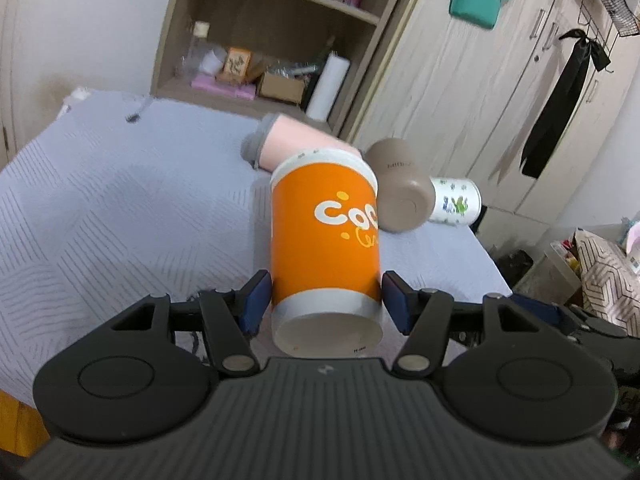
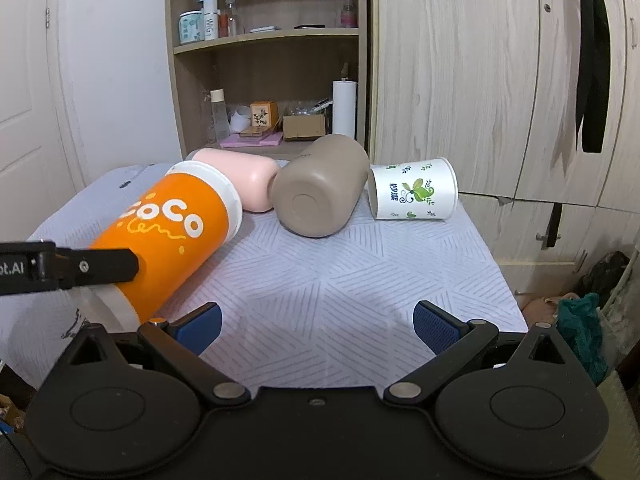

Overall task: Flip cup upright
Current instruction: 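Lift the orange cup with the left gripper and rotate it rim-up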

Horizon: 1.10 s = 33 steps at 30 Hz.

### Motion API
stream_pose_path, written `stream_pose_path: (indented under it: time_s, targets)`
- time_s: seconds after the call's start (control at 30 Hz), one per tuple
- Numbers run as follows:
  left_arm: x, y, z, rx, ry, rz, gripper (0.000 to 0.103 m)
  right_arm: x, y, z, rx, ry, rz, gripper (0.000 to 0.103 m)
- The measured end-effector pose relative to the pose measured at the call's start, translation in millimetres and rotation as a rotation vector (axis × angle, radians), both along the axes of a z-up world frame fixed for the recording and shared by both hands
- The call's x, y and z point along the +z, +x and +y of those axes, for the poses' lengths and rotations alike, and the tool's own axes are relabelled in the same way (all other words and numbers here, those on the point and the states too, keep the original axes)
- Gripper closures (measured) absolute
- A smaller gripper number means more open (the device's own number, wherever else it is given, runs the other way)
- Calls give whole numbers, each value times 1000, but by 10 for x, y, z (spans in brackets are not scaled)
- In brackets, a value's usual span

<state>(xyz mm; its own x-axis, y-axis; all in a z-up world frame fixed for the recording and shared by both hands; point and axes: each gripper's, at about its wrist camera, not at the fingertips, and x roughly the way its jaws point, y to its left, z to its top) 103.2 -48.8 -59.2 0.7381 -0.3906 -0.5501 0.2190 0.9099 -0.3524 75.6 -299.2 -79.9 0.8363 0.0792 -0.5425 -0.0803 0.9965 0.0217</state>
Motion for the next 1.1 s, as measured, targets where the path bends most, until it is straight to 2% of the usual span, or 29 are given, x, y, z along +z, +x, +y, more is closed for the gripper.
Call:
stream_pose_path:
  time_s: [0.13, 0.23, 0.4, 0.57, 0.73, 0.83, 0.97, 1.1]
  targets:
    - [14, 99, 71, -57, -50, 63, 43, 17, 16, -6, 18, 23, 3, 0]
    - [118, 196, 154, -112, -89, 75, 38, 48, 11, -16, 40, 38, 7, 0]
    - [282, 450, 221, -201, -102, 119, 38, 185, 46, -72, 103, 143, 25, 0]
    - [290, 776, 242, -262, -162, 229, 38, 222, 308, -70, 208, 307, 163, 0]
    - [220, 974, 195, -272, -124, 267, 38, 131, 606, 37, 266, 405, 306, 0]
    - [140, 1054, 177, -276, -104, 293, 38, 76, 725, 114, 294, 428, 357, 0]
    - [54, 1111, 158, -288, -117, 321, 37, 44, 839, 216, 315, 418, 382, 0]
    - [24, 1138, 158, -301, -128, 322, 37, 25, 926, 295, 334, 404, 401, 11]
